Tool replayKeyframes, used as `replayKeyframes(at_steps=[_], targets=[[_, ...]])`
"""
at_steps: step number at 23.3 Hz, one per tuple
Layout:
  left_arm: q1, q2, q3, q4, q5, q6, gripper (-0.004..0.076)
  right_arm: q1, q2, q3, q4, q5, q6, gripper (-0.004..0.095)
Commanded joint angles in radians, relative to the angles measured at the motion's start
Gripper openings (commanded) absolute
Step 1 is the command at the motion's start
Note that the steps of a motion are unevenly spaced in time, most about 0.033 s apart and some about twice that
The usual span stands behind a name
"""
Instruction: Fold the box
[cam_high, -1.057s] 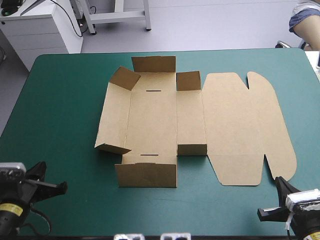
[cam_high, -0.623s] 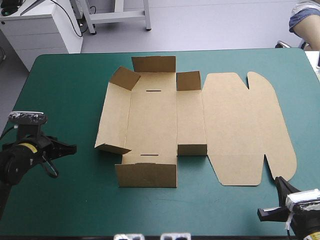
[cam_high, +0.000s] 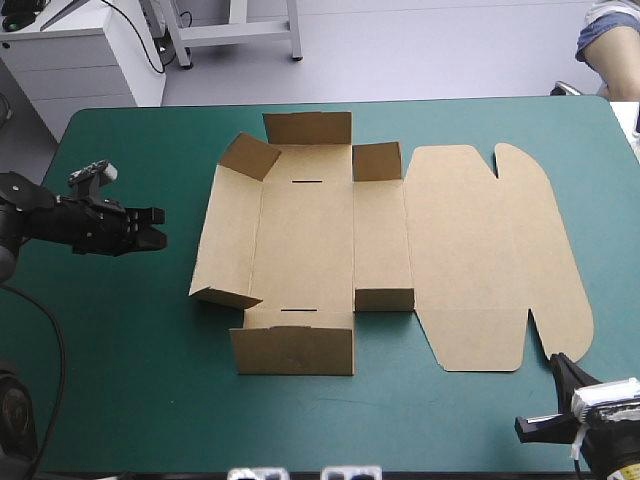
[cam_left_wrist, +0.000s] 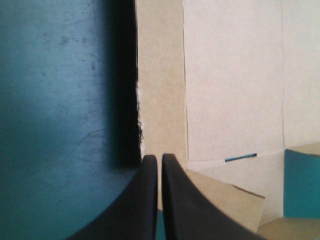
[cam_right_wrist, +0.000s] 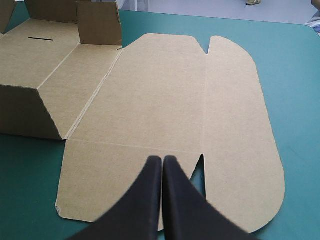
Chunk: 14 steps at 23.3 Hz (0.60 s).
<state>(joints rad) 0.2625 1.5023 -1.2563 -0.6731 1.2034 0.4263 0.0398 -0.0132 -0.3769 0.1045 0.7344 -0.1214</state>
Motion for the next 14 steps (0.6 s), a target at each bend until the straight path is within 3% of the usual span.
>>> replayKeyframes(at_steps=[1,7,14], targets=[[0.062,0.028,-0.038,-0.113,0.044,0.011,0.0013,0.006,-0.002,-0.033,0.005,-0.074,-0.003,-0.0001],[0.060,0.113,-0.038,-0.099,0.034,0.056,0.0050,0.006,-0.002,-0.033,0.005,-0.074,-0.003,-0.0001],[0.008,0.119,-0.038,-0.091,0.008,0.056,0.0383,0.006,-0.002,-0.033,0.005,-0.074,-0.003,-0.0001]])
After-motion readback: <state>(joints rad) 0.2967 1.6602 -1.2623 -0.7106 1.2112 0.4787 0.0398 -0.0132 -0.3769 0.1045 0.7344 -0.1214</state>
